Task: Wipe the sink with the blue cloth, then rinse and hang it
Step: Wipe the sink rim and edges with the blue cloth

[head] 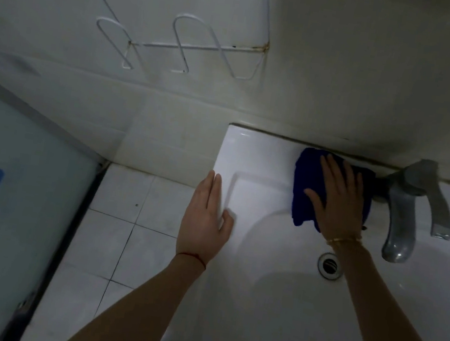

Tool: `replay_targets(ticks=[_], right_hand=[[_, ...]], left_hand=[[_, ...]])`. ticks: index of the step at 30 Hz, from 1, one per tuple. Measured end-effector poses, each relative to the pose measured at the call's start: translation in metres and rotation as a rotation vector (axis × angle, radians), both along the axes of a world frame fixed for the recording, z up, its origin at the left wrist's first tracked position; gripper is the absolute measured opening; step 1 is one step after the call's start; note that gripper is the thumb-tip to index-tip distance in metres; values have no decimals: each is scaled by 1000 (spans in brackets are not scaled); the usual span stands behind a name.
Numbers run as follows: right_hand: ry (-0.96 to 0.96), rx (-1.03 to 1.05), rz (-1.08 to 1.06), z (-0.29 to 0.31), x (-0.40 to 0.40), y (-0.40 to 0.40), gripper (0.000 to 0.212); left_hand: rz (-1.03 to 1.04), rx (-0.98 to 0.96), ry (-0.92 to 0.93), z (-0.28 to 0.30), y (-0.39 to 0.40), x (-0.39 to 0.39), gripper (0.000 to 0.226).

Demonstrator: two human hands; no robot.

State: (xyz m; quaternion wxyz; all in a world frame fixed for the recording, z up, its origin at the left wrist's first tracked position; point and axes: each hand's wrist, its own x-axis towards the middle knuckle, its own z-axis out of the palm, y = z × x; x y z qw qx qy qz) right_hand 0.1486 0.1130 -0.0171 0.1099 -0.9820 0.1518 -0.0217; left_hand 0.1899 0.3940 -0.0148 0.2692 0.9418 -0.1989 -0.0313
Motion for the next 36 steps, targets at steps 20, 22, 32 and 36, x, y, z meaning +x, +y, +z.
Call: replay_targets(ticks=[20,22,32,36], right_hand=[[49,-45,307,12,79,75,63],[60,-29,432,13,95,93,61],[13,61,681,8,70,123,52],[16,41,615,13,89,121,54]], left_hand=[[29,-9,-11,-2,1,0,68],[30,-31,-7,-1,2,-2,69],[63,-94,21,4,24,-36,71],[57,-19,21,5,60,-73,73]])
